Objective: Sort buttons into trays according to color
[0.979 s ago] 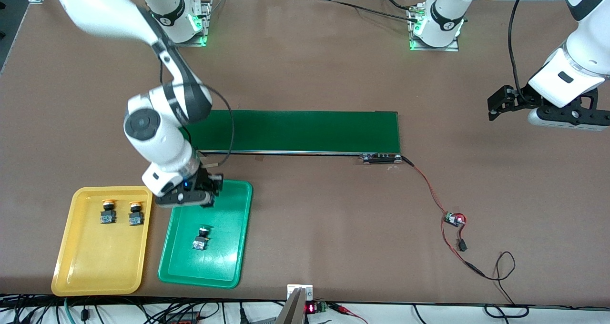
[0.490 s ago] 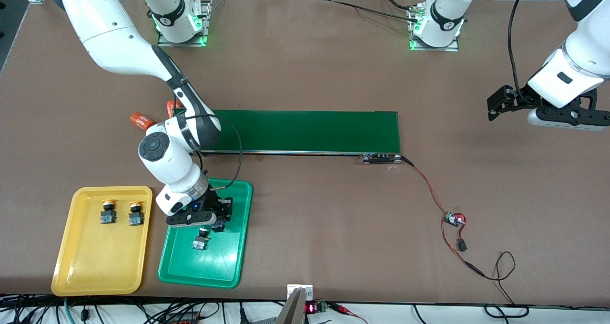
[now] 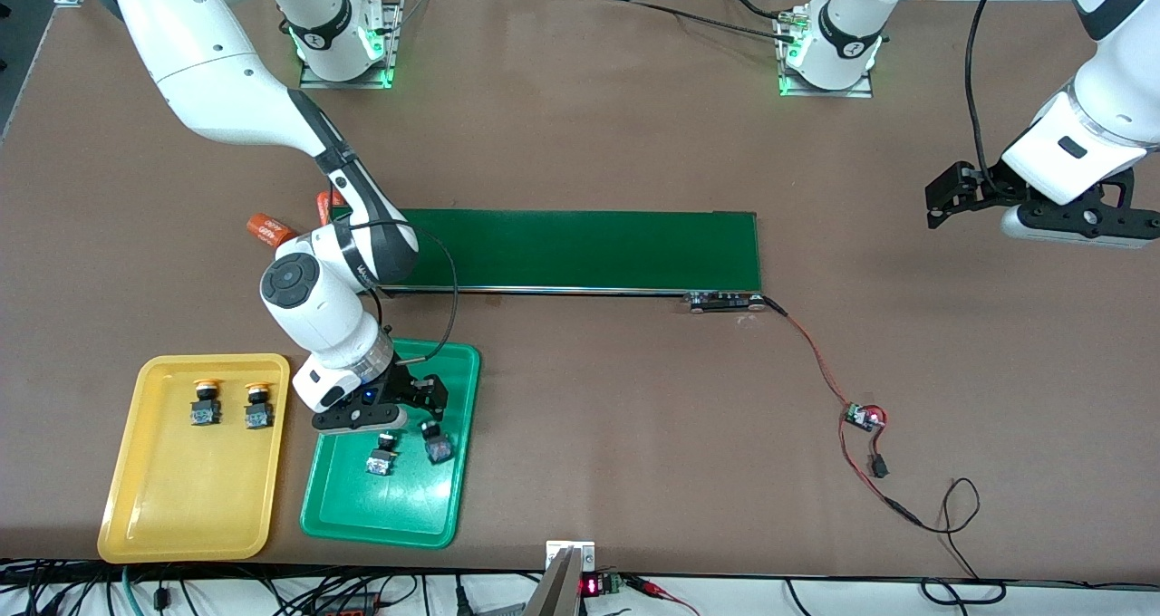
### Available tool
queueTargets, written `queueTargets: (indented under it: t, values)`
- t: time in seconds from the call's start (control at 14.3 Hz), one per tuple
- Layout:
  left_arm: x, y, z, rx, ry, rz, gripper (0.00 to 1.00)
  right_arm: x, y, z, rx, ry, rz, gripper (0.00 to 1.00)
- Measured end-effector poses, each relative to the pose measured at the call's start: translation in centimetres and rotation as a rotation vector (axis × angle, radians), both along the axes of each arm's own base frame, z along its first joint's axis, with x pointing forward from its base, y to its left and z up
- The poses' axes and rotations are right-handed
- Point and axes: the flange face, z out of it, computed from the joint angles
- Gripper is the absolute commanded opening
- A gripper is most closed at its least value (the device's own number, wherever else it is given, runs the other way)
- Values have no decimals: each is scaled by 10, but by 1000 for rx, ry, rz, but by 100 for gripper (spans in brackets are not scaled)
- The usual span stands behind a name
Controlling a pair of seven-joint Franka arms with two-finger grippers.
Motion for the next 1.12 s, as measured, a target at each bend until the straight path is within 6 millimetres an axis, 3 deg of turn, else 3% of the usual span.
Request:
queueTargets:
  t: [0.21, 0.35, 0.49, 0.84, 0.98, 1.12]
  values:
    - [-5, 3, 7, 2, 12, 7, 100, -3, 0, 7, -6, -3, 5, 100]
    - [-5, 7, 8, 3, 15, 13, 100, -13, -7, 27, -34, 17, 7, 100]
    - [-5, 6, 8, 3, 16, 11, 100, -25, -22, 64, -93, 81, -7, 100]
    - [-6, -1, 9, 3, 15, -1, 100, -67, -84, 200, -167, 234, -78, 100]
    - [-6, -2, 9, 3, 16, -2, 100, -84, -113, 235, -182, 247, -87, 100]
    - [-6, -2, 9, 3, 16, -3, 100, -101, -138, 255, -202, 273, -100, 100]
